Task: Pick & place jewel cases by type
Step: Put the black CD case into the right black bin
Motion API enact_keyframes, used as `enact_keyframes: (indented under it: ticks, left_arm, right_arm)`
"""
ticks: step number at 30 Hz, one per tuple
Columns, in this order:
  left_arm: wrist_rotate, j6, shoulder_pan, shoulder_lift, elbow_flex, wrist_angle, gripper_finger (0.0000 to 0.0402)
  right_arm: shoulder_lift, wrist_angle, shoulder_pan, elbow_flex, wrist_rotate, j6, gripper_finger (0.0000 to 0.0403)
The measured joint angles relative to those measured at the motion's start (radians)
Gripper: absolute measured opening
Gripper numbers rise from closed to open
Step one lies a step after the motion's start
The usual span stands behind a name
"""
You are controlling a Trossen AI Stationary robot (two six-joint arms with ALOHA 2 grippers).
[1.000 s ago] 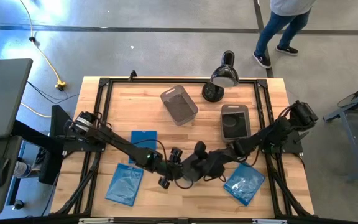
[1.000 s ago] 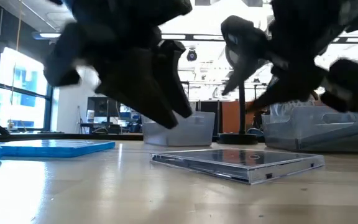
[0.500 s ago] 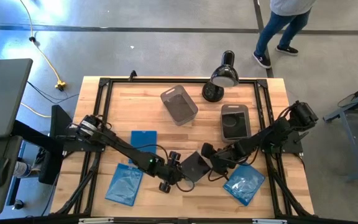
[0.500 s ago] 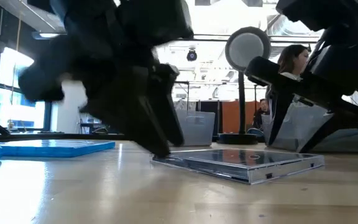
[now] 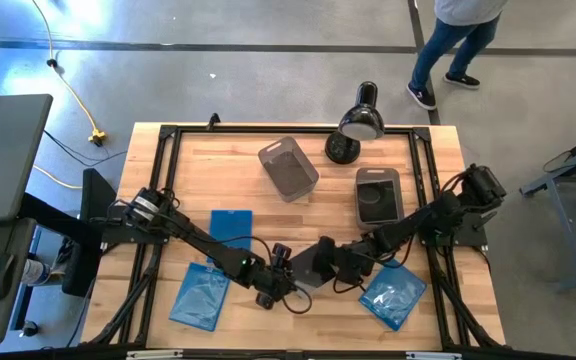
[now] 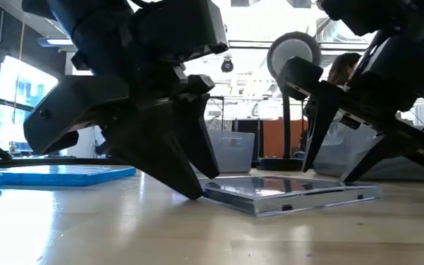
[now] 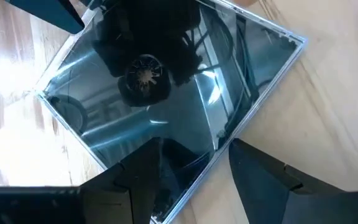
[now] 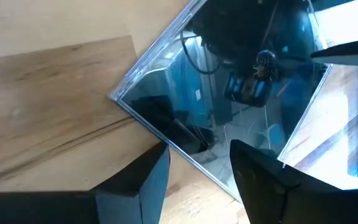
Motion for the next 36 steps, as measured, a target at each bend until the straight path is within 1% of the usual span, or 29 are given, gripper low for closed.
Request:
enact_keyframes:
  ticks: [3,8,10,12,16,18,21,24,28,34,36]
  left_arm:
    - [-0.004,0.006,0.0,-0.001,0.0,-0.016,0.0185]
    - [-0.055,0.01,0.0,-0.001,-0.001,-0.043,0.0185]
    - [-0.061,0.01,0.0,-0.001,-0.002,-0.049,0.0185]
    - [-0.061,0.01,0.0,-0.001,-0.002,-0.053,0.0185]
    - [-0.058,-0.015,0.001,-0.001,-0.001,-0.079,0.0185]
    - [-0.038,-0.025,0.002,0.0,-0.001,-0.091,0.0185]
    - [-0.016,-0.03,0.003,0.0,0.0,-0.105,0.0185]
    - [-0.012,-0.051,0.003,0.001,0.0,-0.111,0.0185]
    - [-0.007,-0.055,0.003,0.001,0.0,-0.113,0.0185]
    - [0.004,-0.051,0.004,0.001,-0.004,-0.096,0.0185]
    - [0.005,-0.051,0.004,0.001,-0.004,-0.096,0.0185]
  right_arm:
    - [0.006,0.013,0.002,0.0,-0.011,-0.012,0.0169]
    - [0.009,0.042,0.028,0.0,-0.01,-0.039,0.0169]
    - [0.011,0.067,0.048,-0.002,-0.001,-0.032,0.0169]
    - [0.012,0.077,0.063,0.003,-0.024,-0.023,0.0169]
    - [0.013,0.094,0.104,0.033,-0.042,0.118,0.0169]
    - [0.012,0.096,0.119,0.047,-0.043,0.183,0.0169]
    - [0.011,0.101,0.145,0.061,-0.027,0.235,0.0169]
    - [0.011,0.097,0.17,0.063,0.012,0.282,0.0169]
    - [0.021,0.102,0.194,0.063,0.057,0.324,0.0169]
    - [0.074,0.167,0.198,0.064,0.065,0.328,0.0169]
    - [0.092,0.162,0.198,0.079,0.075,0.322,0.0169]
